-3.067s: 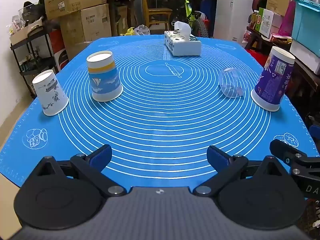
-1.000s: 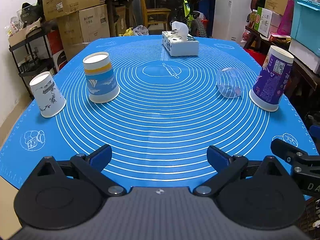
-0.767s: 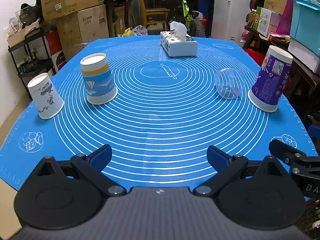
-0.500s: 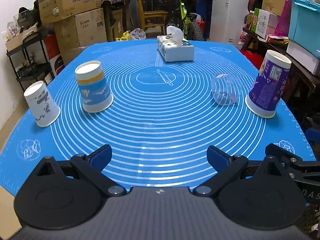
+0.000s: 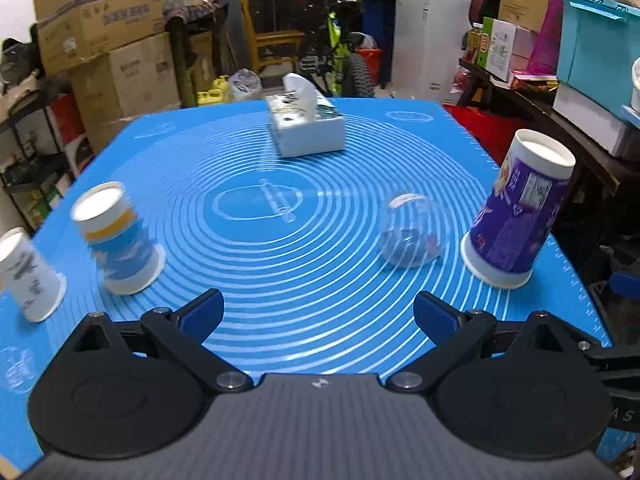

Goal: Flip cup upside down
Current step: 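Move the left tool to the clear plastic cup and close on it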

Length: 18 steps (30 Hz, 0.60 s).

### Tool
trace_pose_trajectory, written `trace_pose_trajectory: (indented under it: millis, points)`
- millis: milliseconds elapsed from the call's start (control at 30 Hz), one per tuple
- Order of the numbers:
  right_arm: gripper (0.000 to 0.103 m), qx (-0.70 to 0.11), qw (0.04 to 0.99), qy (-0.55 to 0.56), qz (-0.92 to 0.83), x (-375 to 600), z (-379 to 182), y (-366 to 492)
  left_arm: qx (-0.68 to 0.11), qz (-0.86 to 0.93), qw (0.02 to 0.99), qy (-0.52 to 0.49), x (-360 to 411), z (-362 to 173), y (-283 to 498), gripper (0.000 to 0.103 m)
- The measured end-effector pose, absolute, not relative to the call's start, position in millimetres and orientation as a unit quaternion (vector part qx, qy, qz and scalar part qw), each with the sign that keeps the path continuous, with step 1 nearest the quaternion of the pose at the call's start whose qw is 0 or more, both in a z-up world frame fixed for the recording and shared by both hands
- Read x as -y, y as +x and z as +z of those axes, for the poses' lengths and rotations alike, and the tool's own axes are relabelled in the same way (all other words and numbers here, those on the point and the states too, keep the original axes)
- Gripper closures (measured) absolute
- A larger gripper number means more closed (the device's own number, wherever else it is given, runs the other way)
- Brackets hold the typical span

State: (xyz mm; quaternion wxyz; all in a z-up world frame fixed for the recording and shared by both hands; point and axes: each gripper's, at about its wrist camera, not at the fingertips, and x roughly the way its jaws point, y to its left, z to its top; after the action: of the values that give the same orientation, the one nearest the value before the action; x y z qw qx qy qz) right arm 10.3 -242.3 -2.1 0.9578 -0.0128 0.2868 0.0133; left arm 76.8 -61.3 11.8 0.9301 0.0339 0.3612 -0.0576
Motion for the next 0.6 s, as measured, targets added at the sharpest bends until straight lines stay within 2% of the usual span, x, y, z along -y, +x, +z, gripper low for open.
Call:
trace_pose_trajectory:
  millis: [433, 600]
  points:
    - [0.002, -0.294, 0.956, -0.008, 0.001, 270, -9, 50, -0.332, -0.089, 0.939, 0.019, 104, 21, 138, 0.003]
    - [0.002, -0.295, 0.955, -0.007, 0.001, 272, -11, 55, -0.361, -0.088, 0.928, 0.021, 116, 11, 164, 0.003]
